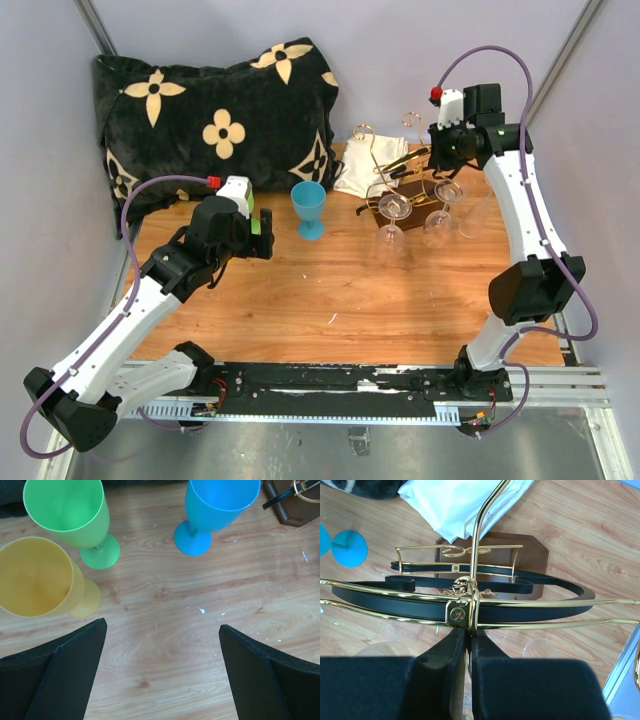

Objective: Place the wine glass upside down on the wine glass rack
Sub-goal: Adjust the wine rack at the center of the board.

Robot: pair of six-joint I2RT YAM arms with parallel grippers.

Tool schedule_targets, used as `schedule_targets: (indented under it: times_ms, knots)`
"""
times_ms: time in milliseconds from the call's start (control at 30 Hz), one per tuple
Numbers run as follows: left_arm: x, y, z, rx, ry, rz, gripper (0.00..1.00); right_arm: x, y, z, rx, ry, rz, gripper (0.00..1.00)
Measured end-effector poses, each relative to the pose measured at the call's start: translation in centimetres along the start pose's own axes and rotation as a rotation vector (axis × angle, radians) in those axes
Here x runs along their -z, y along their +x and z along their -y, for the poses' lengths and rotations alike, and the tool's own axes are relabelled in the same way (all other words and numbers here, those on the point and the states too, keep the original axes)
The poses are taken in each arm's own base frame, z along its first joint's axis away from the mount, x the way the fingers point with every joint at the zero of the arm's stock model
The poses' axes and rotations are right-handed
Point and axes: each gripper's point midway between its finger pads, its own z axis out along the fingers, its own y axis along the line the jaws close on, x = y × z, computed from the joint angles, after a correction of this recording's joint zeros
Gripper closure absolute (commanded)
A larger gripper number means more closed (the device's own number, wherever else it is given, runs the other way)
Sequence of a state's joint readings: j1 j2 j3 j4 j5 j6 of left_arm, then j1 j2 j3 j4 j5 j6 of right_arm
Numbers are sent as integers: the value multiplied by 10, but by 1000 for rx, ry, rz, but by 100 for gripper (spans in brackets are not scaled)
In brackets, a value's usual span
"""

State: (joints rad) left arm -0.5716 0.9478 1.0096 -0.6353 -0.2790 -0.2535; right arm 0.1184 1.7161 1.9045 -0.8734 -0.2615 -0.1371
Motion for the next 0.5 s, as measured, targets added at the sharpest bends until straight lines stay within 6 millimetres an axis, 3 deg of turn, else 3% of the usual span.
schedule_targets:
  times_ms: [500]
  knots:
    - [3, -1, 0, 4, -1, -5, 0, -12, -11, 3, -2, -6, 10, 96]
